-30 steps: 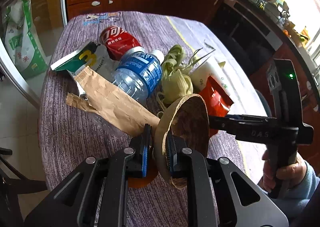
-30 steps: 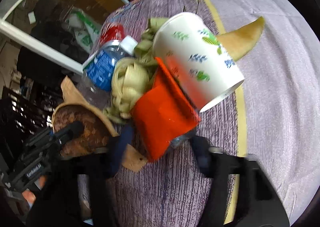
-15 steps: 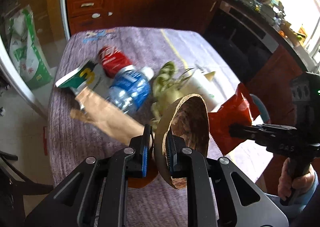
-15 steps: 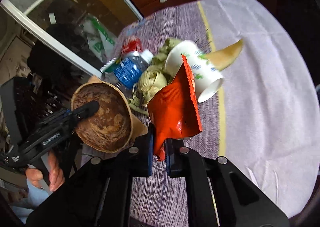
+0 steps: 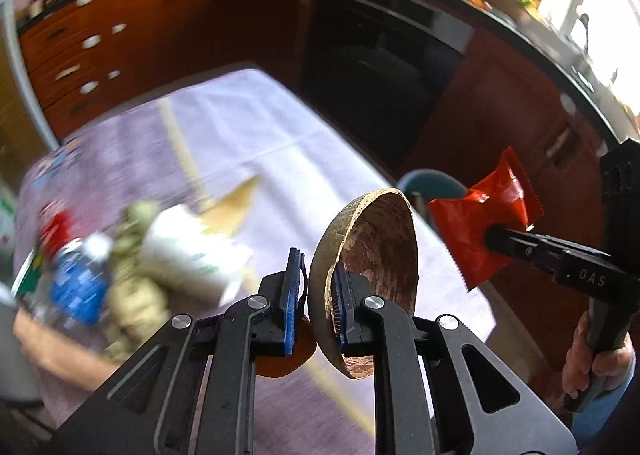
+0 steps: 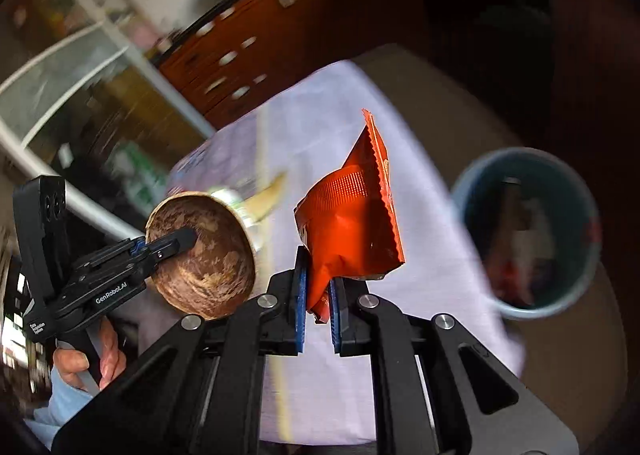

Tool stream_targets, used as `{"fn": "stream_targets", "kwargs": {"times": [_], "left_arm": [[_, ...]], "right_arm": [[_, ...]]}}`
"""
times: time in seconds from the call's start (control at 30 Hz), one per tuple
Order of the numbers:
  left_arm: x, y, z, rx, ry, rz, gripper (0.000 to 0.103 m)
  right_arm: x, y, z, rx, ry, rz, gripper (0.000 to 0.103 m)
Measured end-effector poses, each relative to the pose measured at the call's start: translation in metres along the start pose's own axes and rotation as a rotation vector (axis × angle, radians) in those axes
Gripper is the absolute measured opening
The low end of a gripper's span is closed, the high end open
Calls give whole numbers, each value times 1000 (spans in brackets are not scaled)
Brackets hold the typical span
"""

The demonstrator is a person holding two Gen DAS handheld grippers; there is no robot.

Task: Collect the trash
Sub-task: 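Carry the bowl and wrapper over the teal bin and open both tools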

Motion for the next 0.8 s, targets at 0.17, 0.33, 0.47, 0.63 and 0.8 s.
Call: {"fn": "stream_targets", "kwargs": {"times": [0.17, 0.33, 0.47, 0.63, 0.8], "left_arm": [[50, 26, 59, 90, -37, -47, 15], [98, 45, 95, 135, -42, -97, 15], [126, 55, 112, 162, -33, -126, 15], [153, 63, 122, 188, -20, -150, 15], [172, 66, 133, 215, -5, -165, 15]], "right_arm": [[-24, -2, 85, 125, -112, 58, 9], [-20, -11, 155, 228, -197, 42, 9], [-1, -14, 188, 270, -223, 3, 10], [25, -12, 211, 292, -230, -38, 13], [40, -10, 220, 312, -201, -64, 58]]}}
Point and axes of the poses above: each gripper's, at about its wrist camera, not at the fingertips, and x roughly the way its jaws point, z to its right, y to its top, the point moved 1 cm from there along x, roughly the way its jaws point, and after that the axes turned 1 degree about z, right-handed, at the moved point
